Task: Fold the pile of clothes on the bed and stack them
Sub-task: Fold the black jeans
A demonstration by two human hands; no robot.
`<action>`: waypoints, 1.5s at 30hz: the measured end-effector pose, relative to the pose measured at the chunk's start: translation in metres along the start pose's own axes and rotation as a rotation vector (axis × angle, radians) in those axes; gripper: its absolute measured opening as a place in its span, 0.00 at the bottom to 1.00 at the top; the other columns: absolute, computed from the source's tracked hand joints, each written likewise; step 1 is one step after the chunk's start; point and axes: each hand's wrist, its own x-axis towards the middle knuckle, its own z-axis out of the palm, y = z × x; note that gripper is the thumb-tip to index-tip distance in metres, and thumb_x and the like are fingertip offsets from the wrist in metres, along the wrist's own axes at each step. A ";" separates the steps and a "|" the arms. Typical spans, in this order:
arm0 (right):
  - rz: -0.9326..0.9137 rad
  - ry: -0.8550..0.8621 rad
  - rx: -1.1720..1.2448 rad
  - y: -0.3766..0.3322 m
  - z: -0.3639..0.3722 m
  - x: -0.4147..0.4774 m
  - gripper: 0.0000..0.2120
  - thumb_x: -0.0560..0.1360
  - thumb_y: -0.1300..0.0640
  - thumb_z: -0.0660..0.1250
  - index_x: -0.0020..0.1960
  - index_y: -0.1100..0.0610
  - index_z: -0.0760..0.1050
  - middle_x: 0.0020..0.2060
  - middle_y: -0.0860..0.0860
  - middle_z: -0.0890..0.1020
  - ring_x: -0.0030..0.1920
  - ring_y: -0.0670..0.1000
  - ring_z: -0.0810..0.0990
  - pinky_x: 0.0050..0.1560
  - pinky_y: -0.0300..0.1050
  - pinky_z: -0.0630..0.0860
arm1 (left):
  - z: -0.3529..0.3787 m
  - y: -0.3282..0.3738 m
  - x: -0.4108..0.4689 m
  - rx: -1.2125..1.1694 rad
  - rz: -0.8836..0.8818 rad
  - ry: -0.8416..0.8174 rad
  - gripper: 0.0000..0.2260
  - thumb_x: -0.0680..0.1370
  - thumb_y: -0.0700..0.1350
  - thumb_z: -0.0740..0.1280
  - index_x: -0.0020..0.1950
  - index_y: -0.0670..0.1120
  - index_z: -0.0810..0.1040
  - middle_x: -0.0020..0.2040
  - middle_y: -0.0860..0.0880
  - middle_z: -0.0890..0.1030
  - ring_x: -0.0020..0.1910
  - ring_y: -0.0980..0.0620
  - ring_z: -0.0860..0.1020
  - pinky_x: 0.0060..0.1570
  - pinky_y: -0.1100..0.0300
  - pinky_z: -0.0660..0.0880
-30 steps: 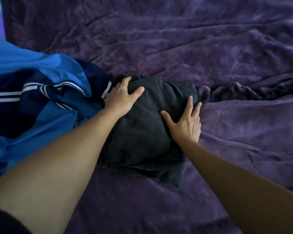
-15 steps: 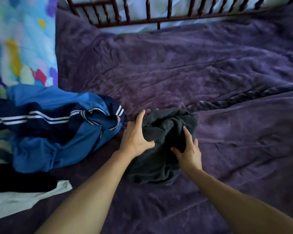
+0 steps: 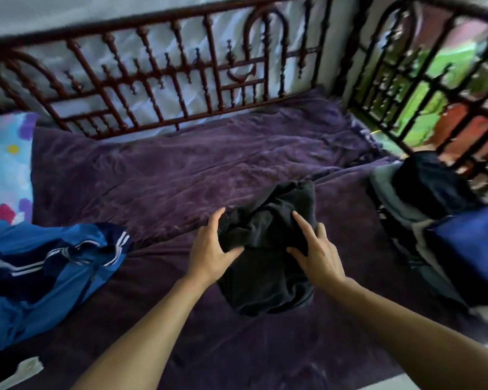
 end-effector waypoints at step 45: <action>0.220 -0.209 -0.519 0.548 -0.229 0.215 0.29 0.77 0.33 0.39 0.77 0.38 0.46 0.78 0.52 0.39 0.77 0.52 0.36 0.75 0.53 0.47 | 0.538 0.309 0.305 0.390 0.222 -0.077 0.26 0.79 0.60 0.54 0.76 0.55 0.61 0.78 0.40 0.55 0.75 0.38 0.56 0.69 0.39 0.58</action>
